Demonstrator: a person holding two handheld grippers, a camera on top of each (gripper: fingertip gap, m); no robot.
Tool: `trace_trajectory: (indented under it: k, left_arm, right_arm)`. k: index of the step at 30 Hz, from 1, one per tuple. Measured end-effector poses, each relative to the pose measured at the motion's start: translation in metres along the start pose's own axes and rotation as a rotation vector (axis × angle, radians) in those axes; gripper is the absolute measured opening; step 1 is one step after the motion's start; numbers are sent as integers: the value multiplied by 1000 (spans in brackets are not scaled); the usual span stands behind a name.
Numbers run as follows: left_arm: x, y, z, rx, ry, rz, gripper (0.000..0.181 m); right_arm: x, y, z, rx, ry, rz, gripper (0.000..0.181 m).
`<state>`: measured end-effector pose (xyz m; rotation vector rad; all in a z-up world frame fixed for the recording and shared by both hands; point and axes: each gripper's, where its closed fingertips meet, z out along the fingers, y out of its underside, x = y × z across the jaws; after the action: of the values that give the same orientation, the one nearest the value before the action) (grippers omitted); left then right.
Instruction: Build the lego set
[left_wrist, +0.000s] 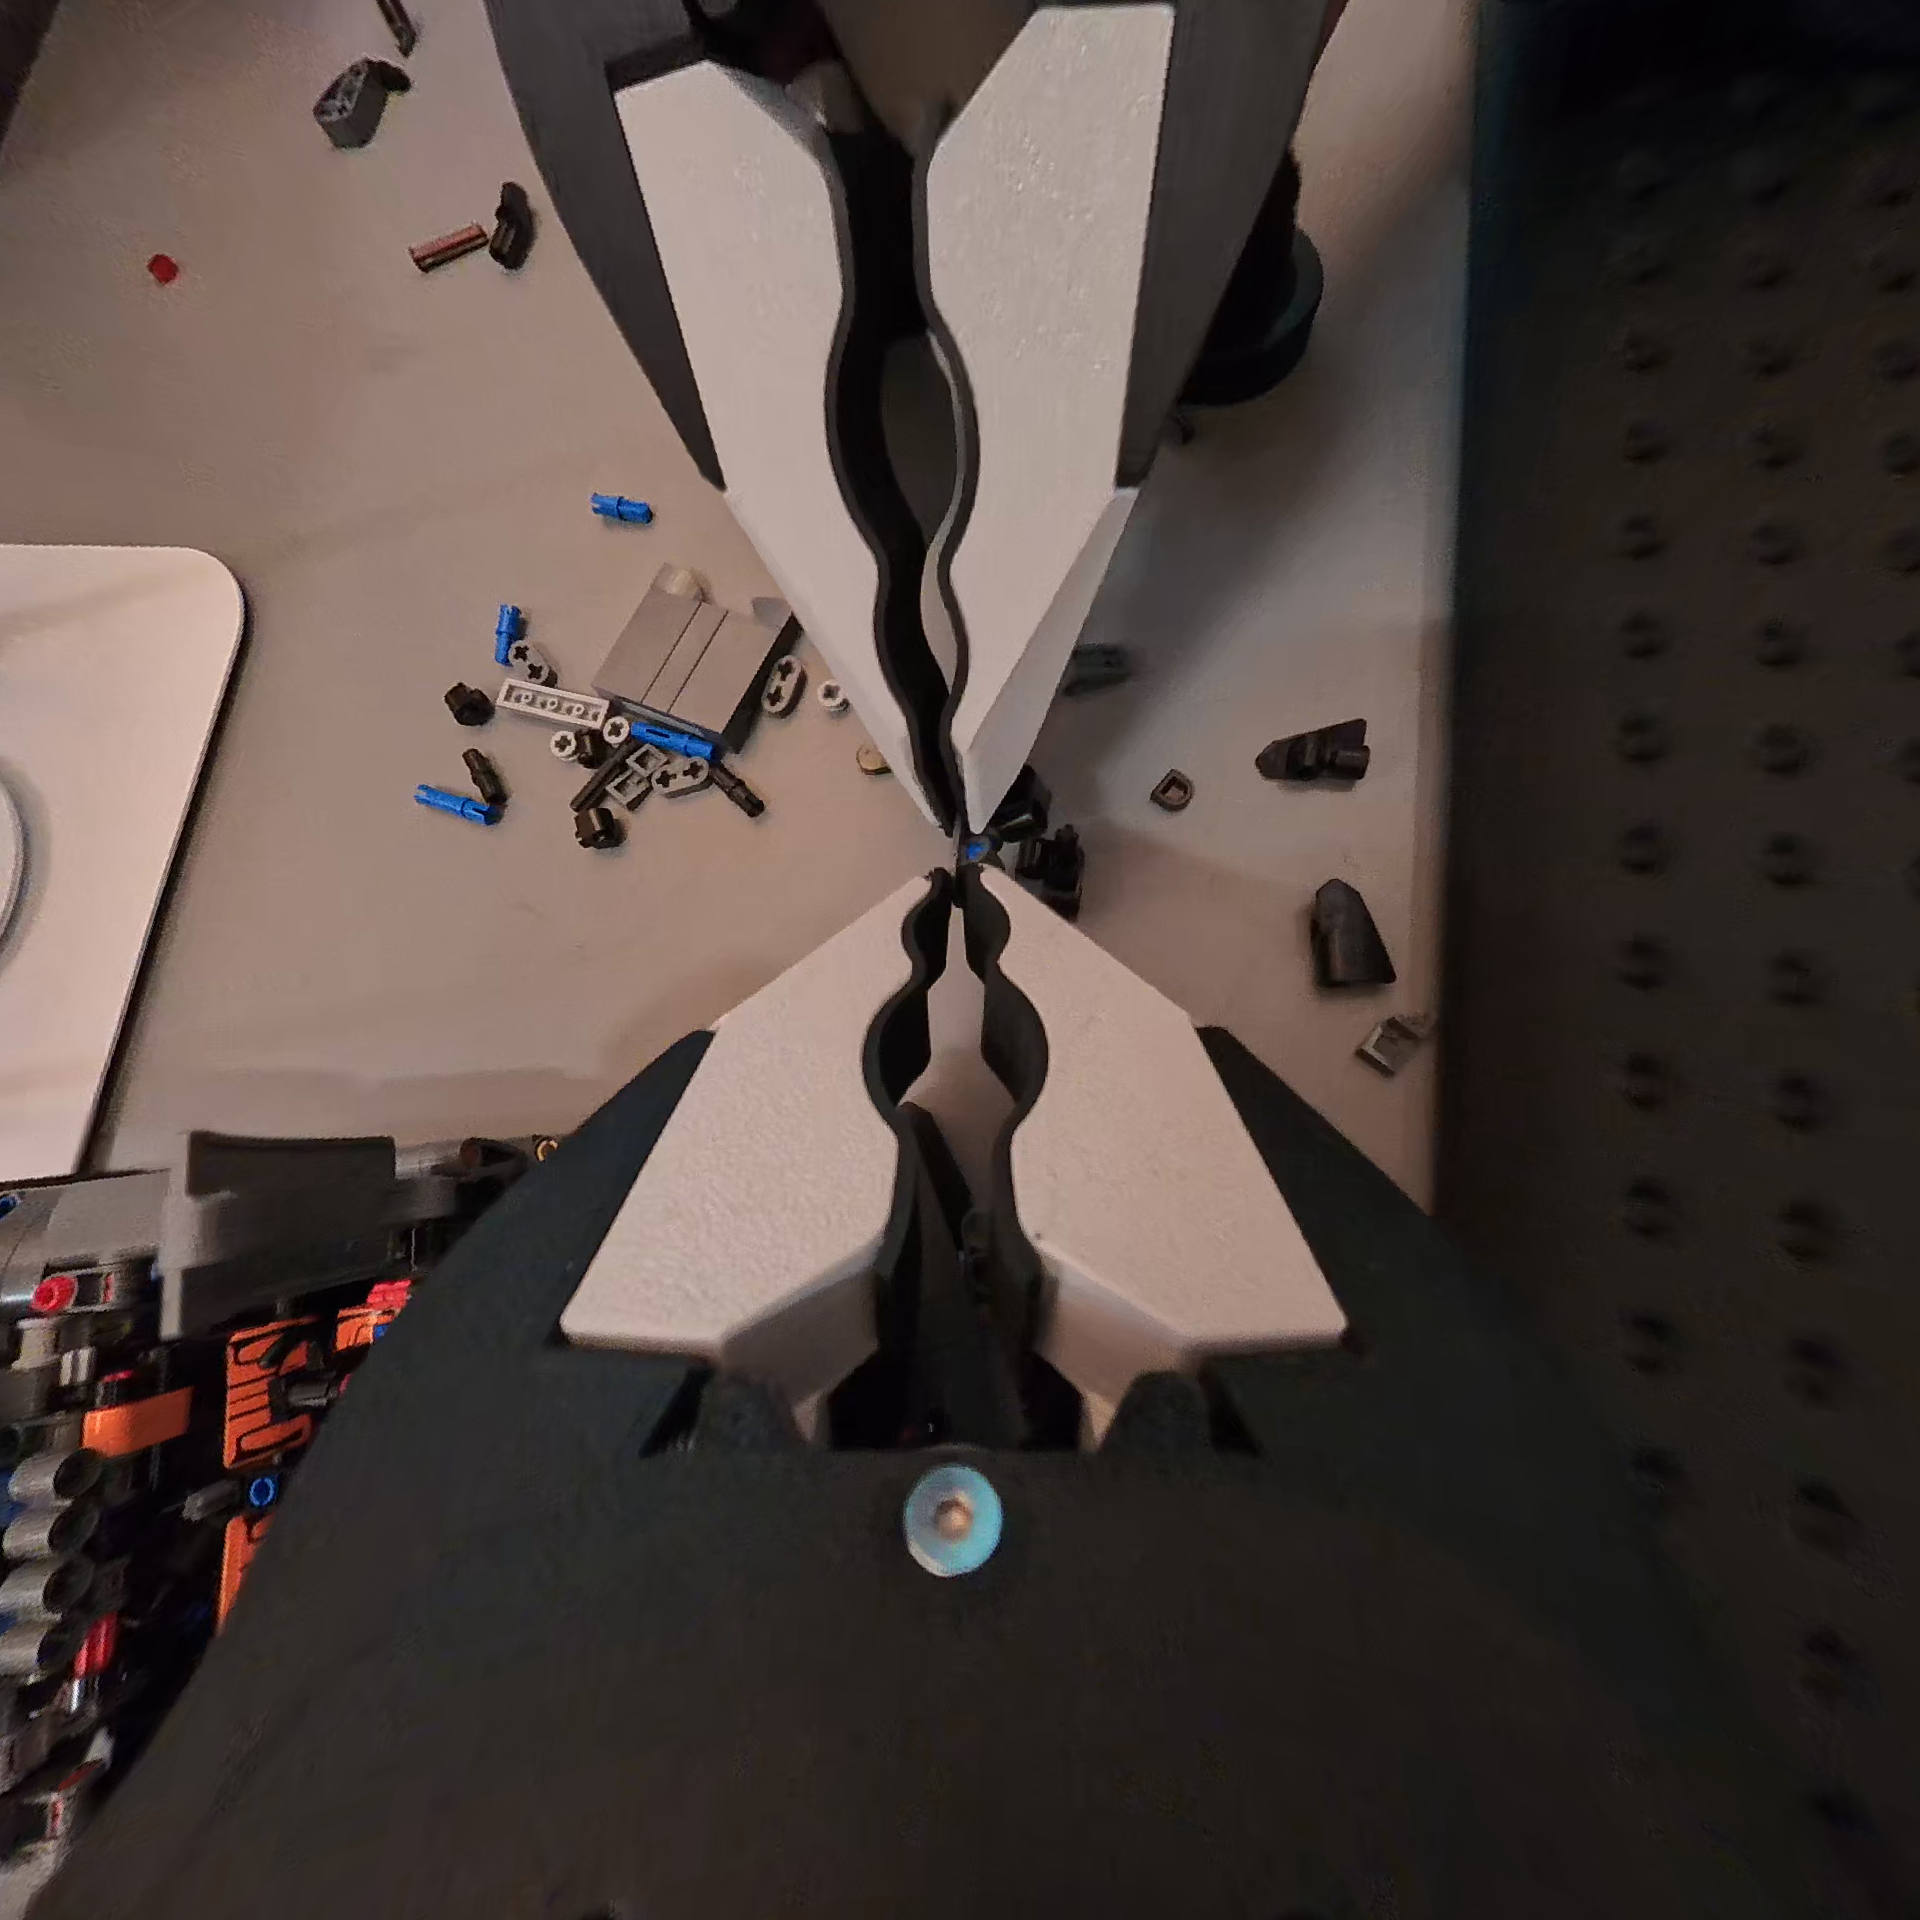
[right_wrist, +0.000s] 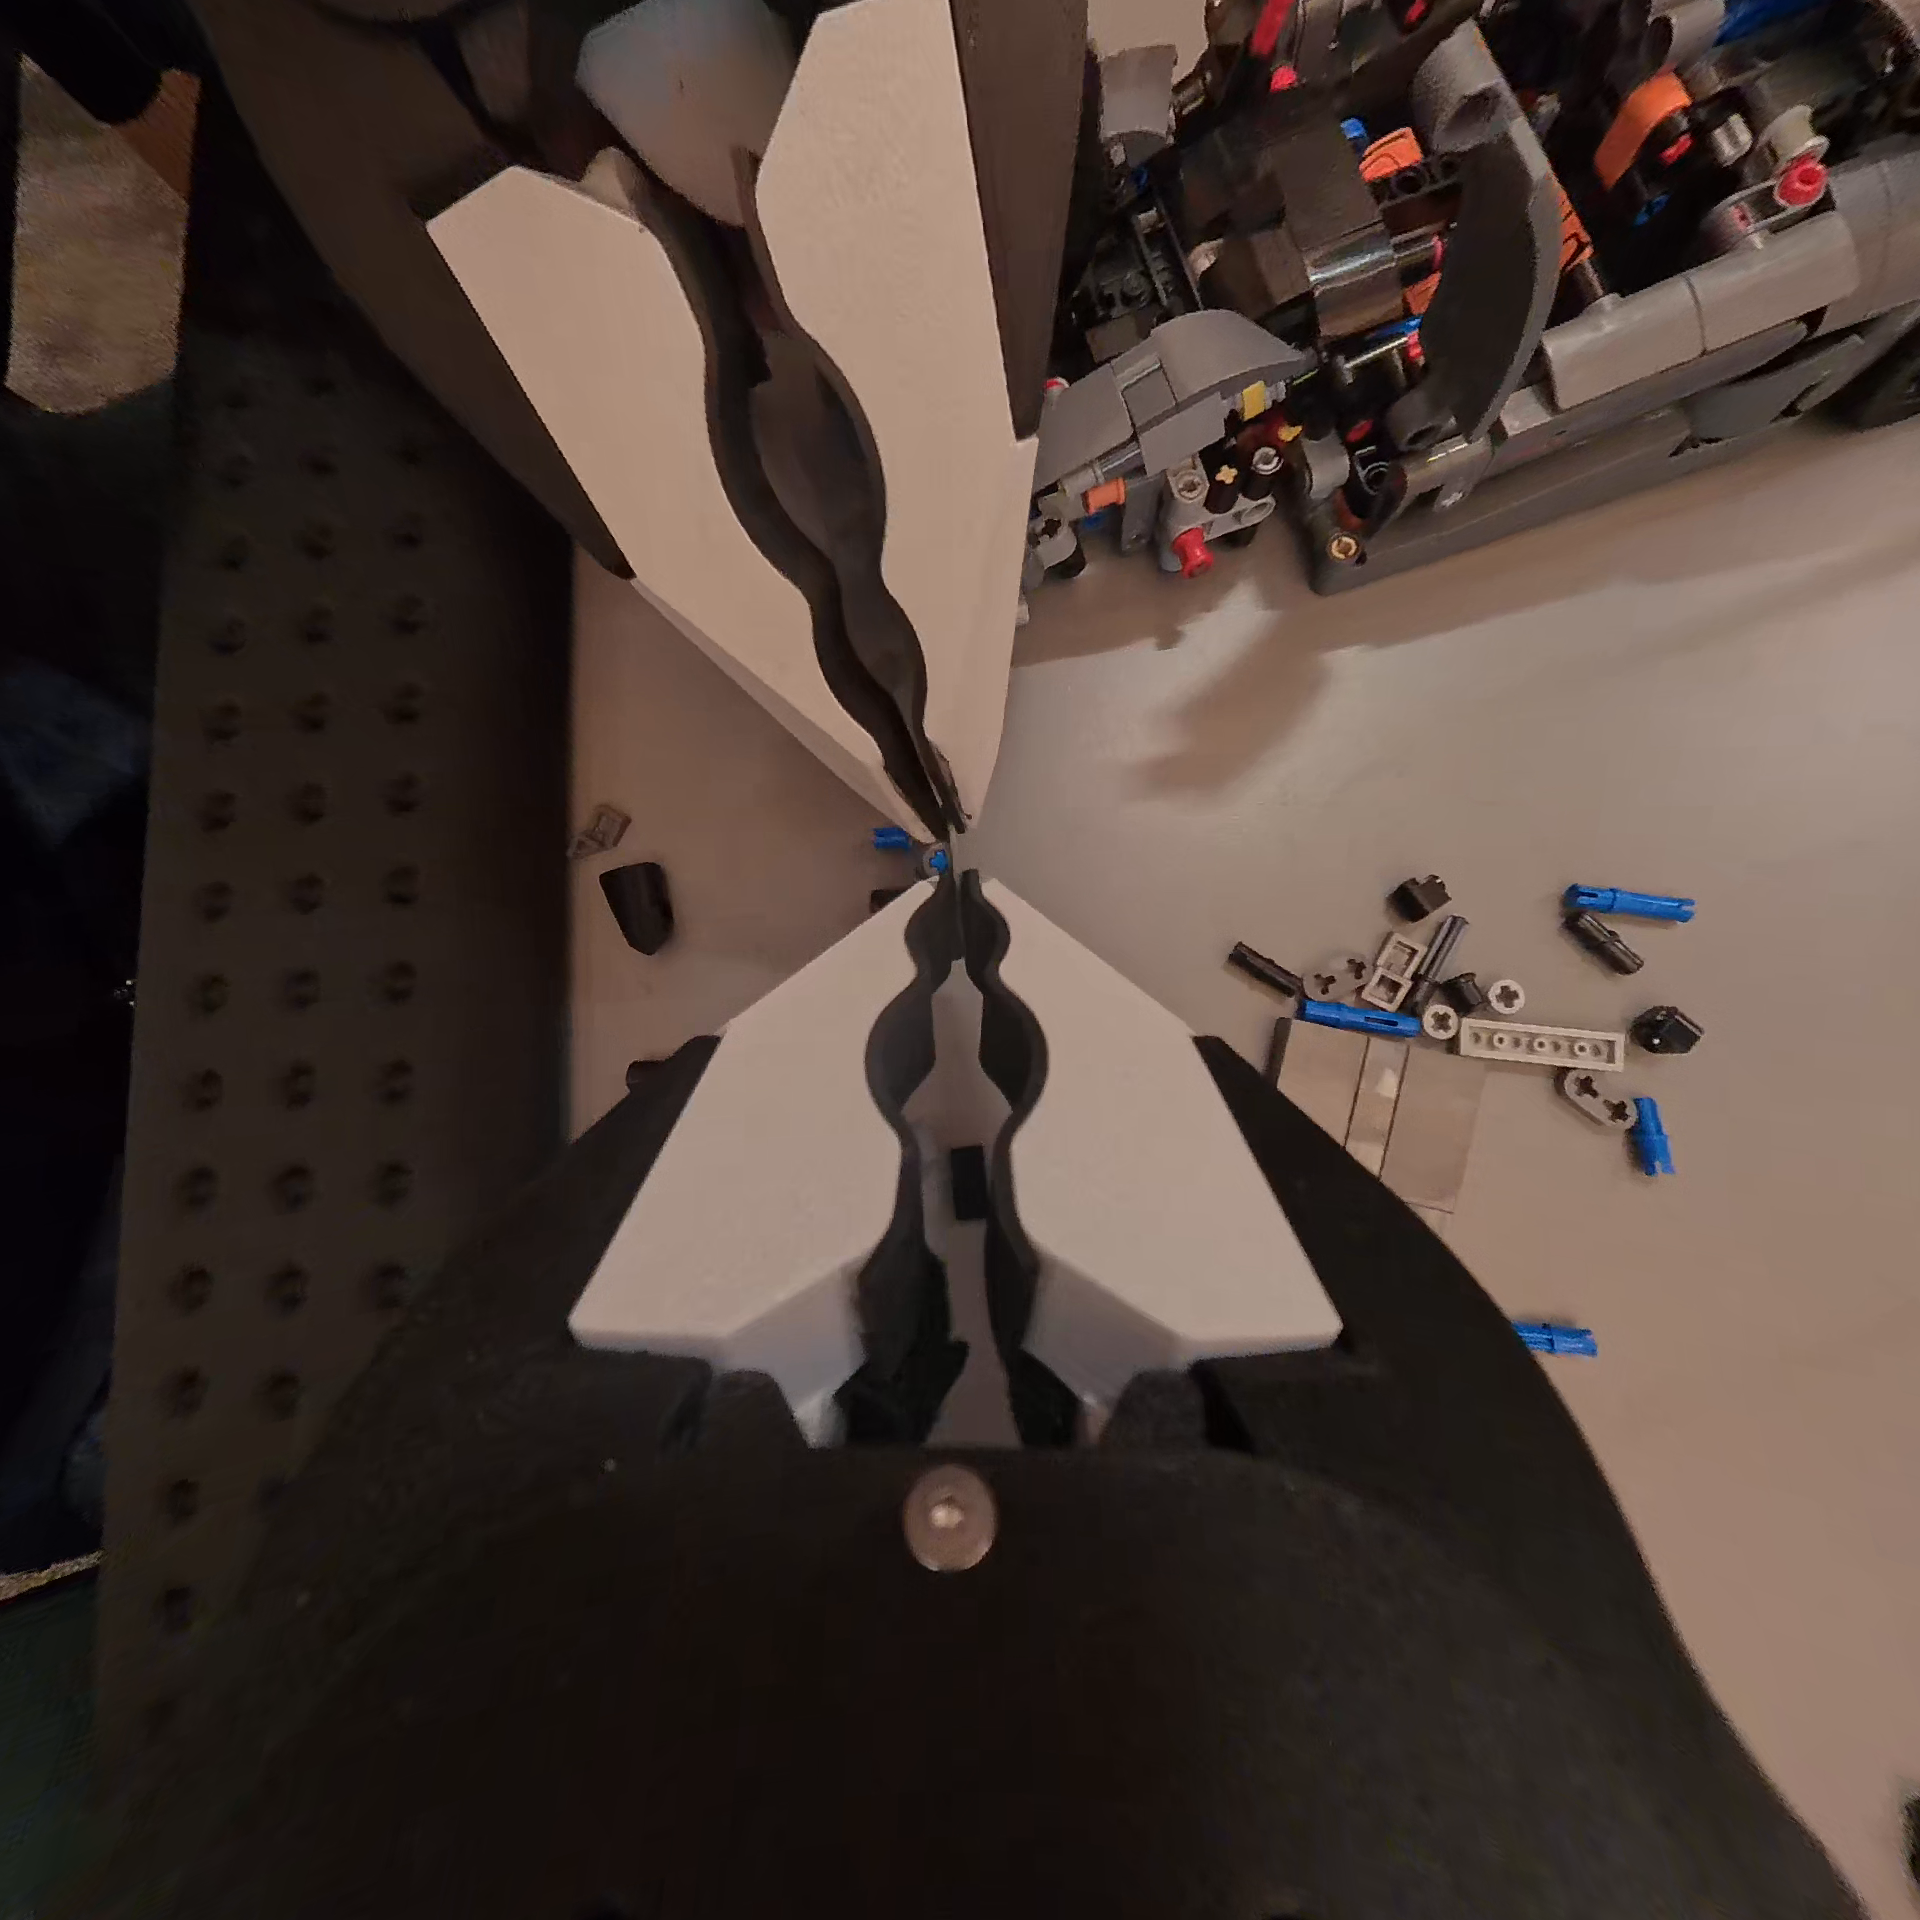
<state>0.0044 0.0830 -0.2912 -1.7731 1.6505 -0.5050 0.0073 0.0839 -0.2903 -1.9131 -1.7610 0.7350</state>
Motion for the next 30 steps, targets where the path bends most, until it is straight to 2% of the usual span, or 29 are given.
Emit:
trace_trajectory:
  k: [19, 30]
  left_arm:
    - [5, 14, 8, -78, -4, 88, 0]
    - [3, 6, 2, -25, -7, 82, 0]
  right_arm:
    - [-3, 3, 11, -37, 10, -16, 0]
    - [-4, -5, 2, 17, 5, 7, 0]
